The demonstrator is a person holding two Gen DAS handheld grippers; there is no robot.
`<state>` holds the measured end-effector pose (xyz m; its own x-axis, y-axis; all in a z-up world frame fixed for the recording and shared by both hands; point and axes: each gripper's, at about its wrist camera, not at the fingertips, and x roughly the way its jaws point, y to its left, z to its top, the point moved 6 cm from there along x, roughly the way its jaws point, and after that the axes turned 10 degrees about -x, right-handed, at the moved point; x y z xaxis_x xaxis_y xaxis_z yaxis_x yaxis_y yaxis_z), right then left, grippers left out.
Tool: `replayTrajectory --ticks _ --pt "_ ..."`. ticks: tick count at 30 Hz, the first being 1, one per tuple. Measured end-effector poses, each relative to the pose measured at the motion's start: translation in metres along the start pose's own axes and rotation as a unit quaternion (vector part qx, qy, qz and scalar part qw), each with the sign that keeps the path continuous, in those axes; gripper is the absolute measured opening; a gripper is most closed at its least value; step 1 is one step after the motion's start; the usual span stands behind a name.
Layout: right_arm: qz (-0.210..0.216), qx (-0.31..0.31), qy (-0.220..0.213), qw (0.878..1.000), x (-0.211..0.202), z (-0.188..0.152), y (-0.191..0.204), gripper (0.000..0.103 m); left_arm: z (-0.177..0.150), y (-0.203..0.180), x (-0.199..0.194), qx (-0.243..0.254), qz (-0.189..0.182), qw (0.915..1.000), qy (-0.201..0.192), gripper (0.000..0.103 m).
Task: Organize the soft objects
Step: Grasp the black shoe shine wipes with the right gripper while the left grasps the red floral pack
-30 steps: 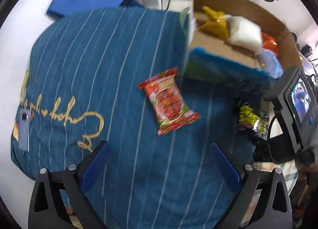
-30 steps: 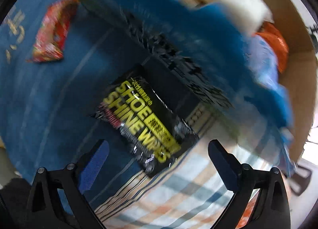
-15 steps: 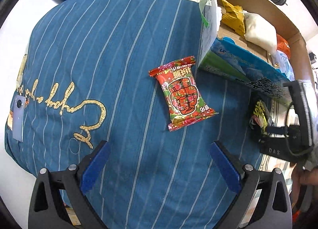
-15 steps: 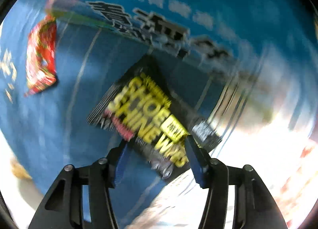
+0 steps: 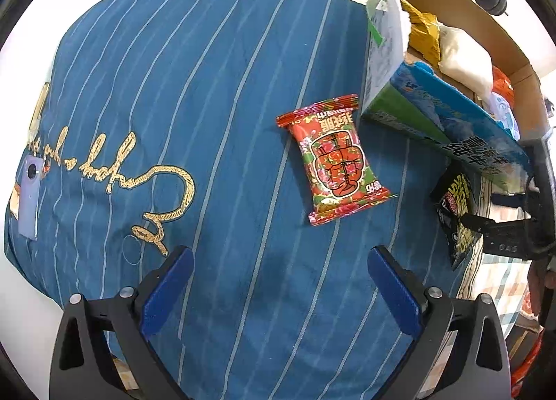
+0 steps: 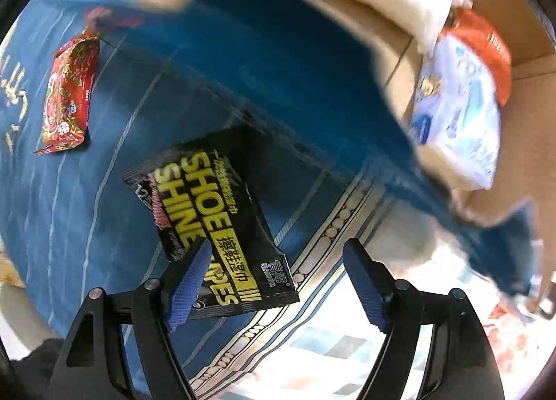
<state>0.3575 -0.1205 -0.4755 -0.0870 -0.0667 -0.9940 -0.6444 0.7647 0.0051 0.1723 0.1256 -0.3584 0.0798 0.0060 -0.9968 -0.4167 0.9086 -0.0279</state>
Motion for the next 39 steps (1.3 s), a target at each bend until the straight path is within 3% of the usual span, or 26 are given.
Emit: replayTrajectory --ticks 2,10,14,21,22,24,29,33,35,37,39 --pt "0.070 0.033 0.002 0.997 0.004 -0.003 -0.008 0.080 0.000 0.002 0.002 -0.003 -0.001 1.0000 0.002 0.103" --pt "0.203 0.084 -0.029 0.975 -0.019 0.000 -0.003 0.080 0.010 -0.002 0.009 -0.010 -0.009 0.9999 0.008 0.103" --pt "0.100 0.082 -0.058 0.990 -0.033 0.003 -0.007 0.080 0.024 -0.012 0.018 -0.011 -0.016 0.9997 0.017 0.103" --pt "0.064 0.151 -0.038 0.986 0.004 0.001 0.005 0.078 0.050 -0.028 0.045 -0.012 -0.012 0.9987 0.048 0.103" --pt "0.044 0.158 -0.034 0.986 0.006 0.000 0.003 0.070 0.053 -0.030 0.050 -0.014 -0.017 0.9982 0.056 0.103" --pt "0.032 0.172 -0.033 0.984 0.004 0.000 -0.009 0.064 0.058 -0.033 0.058 -0.018 -0.020 0.9974 0.067 0.103" --pt "0.016 0.196 -0.009 0.980 0.002 -0.012 0.003 0.054 0.065 -0.039 0.081 -0.021 -0.022 0.9950 0.095 0.101" --pt "0.013 0.202 -0.002 0.979 0.006 -0.057 0.022 0.053 0.064 -0.044 0.100 -0.015 -0.022 0.9937 0.109 0.074" --pt "0.019 0.209 0.003 0.978 0.006 -0.074 0.017 0.053 0.062 -0.047 0.110 -0.011 -0.026 0.9928 0.117 0.069" --pt "0.027 0.216 0.007 0.976 0.007 -0.088 0.013 0.053 0.062 -0.048 0.111 -0.004 -0.019 0.9946 0.102 0.053" --pt "0.026 0.219 0.009 0.975 0.005 -0.098 0.008 0.052 0.059 -0.050 0.109 0.008 -0.015 0.9953 0.095 0.051"
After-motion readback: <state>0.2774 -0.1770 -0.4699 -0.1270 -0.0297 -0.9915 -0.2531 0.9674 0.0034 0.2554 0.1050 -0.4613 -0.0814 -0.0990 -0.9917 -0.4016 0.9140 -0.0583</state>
